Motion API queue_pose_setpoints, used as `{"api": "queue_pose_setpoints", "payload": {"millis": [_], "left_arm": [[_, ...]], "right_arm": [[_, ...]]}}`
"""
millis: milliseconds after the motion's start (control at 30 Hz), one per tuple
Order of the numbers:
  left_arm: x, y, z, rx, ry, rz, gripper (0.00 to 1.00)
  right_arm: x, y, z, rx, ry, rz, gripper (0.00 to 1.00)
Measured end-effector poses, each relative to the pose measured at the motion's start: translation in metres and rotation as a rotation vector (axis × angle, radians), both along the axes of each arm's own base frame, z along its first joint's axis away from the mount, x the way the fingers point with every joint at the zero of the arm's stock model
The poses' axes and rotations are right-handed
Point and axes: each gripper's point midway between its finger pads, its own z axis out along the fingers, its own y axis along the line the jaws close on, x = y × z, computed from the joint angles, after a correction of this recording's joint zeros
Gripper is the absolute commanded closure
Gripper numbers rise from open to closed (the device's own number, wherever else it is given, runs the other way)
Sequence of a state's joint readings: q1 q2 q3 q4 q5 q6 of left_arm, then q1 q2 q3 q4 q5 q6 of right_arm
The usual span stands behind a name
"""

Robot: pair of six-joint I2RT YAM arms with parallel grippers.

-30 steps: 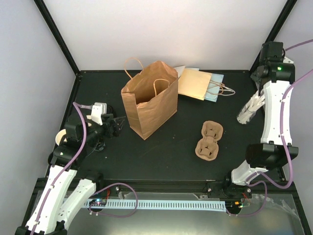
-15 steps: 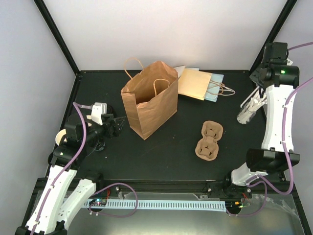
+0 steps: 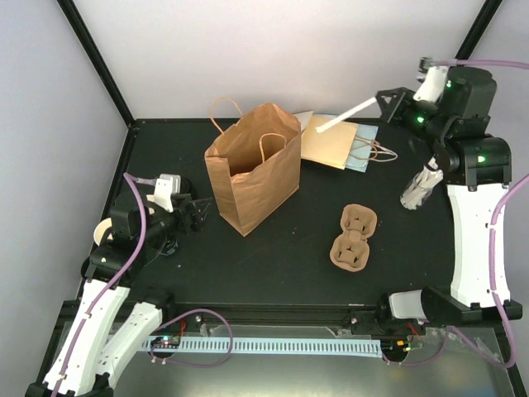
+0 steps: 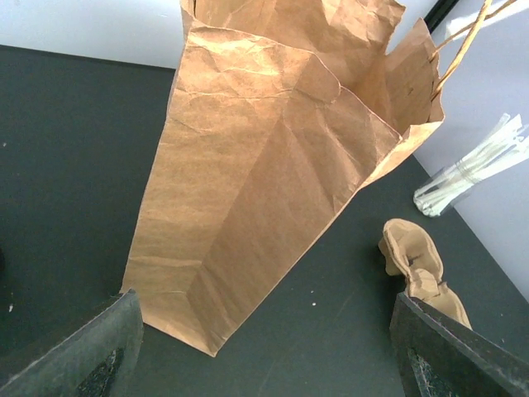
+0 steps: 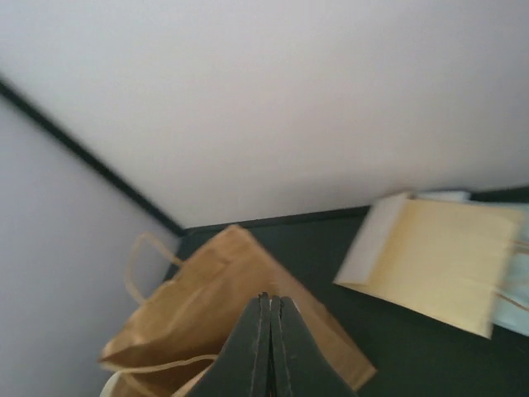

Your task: Pack the takeout coffee

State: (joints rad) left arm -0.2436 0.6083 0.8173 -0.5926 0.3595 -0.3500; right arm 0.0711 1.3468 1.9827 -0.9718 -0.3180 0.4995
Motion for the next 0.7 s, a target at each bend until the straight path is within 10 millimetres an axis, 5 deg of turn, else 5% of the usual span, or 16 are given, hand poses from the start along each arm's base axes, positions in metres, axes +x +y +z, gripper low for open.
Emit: {"api": "queue_pose_setpoints", "payload": {"millis": [200,567,600,700], "left_arm": [[-0.002,0.001,0.009,0.004,-0.016,0.003,0.15],[-0.003,0.004,0.009,0.018,-0.02,0.012,0.15],[-0.003,0.004,0.009,0.018,-0.02,0.012,0.15],[-0.002,0.004,0.009,0.02,-0.02,0.012,0.15]], "right_arm": [[-0.018,0.068,0.03,0.007,-0.122,0.249,0.99],[-0.021,0.129,0.031,-0.035,-0.169,0.433,0.97],[-0.018,0.134,0.028,-0.039,-0.162,0.443,0.91],[-0.007,0.151,0.015,-0.057,-0.133,0.477,0.27]]}}
